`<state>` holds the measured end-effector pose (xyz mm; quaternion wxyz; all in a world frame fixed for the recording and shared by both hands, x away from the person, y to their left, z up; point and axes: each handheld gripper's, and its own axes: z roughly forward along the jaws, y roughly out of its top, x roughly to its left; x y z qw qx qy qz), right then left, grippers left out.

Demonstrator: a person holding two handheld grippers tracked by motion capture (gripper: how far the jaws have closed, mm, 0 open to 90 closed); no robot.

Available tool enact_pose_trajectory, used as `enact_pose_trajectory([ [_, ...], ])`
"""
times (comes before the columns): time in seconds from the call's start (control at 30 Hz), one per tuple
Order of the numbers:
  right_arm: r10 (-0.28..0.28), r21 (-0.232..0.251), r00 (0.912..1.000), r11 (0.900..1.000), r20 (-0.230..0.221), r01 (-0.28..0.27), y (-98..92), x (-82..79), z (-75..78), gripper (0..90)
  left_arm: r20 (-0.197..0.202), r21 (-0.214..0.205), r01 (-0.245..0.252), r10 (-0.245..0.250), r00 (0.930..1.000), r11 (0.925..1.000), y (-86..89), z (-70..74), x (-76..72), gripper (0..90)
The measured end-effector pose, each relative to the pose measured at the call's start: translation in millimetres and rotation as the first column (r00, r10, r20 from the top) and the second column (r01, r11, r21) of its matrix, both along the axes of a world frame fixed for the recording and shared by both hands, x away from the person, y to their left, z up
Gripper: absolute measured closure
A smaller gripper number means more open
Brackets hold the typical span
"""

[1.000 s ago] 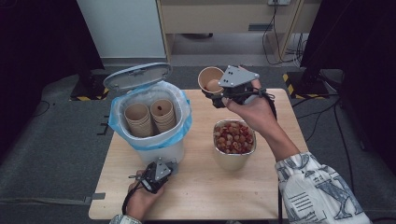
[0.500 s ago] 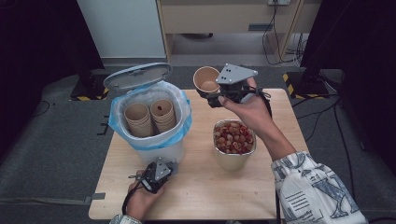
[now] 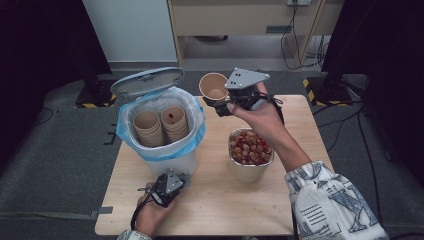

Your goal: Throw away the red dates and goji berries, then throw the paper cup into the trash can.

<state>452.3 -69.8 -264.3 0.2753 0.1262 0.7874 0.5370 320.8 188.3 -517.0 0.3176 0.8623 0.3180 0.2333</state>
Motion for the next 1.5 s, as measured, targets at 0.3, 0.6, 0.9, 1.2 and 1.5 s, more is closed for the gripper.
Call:
enact_pose_trajectory([
  [0.3,0.036,0.018,0.9986,0.9992,-0.037,-0.036,13.3,-0.7,-0.1,28.0,-0.001,0.002,-0.001,0.001,1.0,1.0,-0.2,0.1,-0.1,89.8],
  [0.6,0.071,0.036,0.994,0.997,-0.083,-0.068,26.7,-1.4,-2.5,27.9,0.0,0.003,0.0,0.0,1.0,1.0,-0.2,0.1,-0.1,89.8],
  [0.9,0.132,0.05,0.9827,0.9908,-0.131,-0.126,46.0,-3.7,-8.6,27.7,0.0,0.004,-0.001,0.001,1.0,1.0,-0.3,0.1,-0.1,89.8],
  [1.2,0.192,0.074,0.9682,0.9805,-0.161,-0.182,67.8,-9.2,-13.6,27.7,0.001,0.002,-0.002,0.002,1.0,1.0,-0.2,-0.1,-0.2,89.8],
  [1.5,0.226,0.053,0.953,0.9742,-0.202,-0.22,84.1,-9.1,-24.7,27.3,0.0,-0.002,0.0,0.0,1.0,1.0,0.2,-0.1,0.0,89.8],
])
